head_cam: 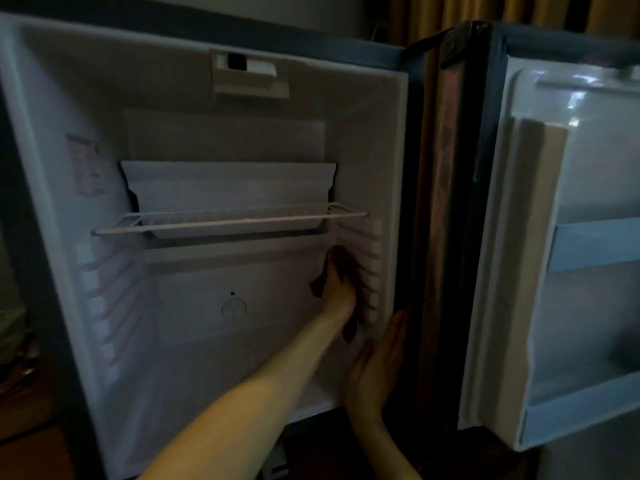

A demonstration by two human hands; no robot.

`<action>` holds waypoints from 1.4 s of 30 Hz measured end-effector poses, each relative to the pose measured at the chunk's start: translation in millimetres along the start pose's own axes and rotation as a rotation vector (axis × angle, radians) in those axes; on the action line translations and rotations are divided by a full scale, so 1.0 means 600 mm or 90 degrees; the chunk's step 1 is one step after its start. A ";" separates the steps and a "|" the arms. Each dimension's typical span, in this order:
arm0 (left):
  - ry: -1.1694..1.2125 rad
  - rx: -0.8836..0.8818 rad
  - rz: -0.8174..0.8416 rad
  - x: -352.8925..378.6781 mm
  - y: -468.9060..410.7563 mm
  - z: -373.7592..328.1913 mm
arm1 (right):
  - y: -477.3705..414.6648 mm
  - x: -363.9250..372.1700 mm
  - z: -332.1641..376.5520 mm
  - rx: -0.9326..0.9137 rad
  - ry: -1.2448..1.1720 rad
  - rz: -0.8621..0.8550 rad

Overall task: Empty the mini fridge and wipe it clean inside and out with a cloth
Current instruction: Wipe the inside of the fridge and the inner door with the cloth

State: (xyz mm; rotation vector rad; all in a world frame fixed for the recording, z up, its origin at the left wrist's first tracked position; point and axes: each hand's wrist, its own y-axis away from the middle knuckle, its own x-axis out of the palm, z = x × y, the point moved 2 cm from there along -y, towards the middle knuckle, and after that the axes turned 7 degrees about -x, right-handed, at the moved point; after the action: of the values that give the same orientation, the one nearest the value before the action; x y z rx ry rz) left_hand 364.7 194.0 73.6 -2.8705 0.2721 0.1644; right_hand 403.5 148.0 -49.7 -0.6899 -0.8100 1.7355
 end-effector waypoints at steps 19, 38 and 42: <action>0.081 0.114 -0.057 -0.018 -0.037 -0.025 | 0.006 0.003 0.001 -0.008 0.019 -0.034; 0.000 0.093 0.146 -0.044 0.112 0.025 | 0.006 -0.040 0.031 0.013 -0.148 0.118; -0.080 0.041 0.225 -0.057 0.147 0.035 | 0.027 -0.070 0.048 0.029 -0.205 0.167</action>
State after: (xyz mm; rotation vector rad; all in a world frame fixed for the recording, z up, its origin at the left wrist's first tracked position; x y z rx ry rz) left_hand 312.1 121.1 37.0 -2.7095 0.7433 0.3907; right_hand 384.1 98.6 -42.6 -0.5078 -0.9259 2.1326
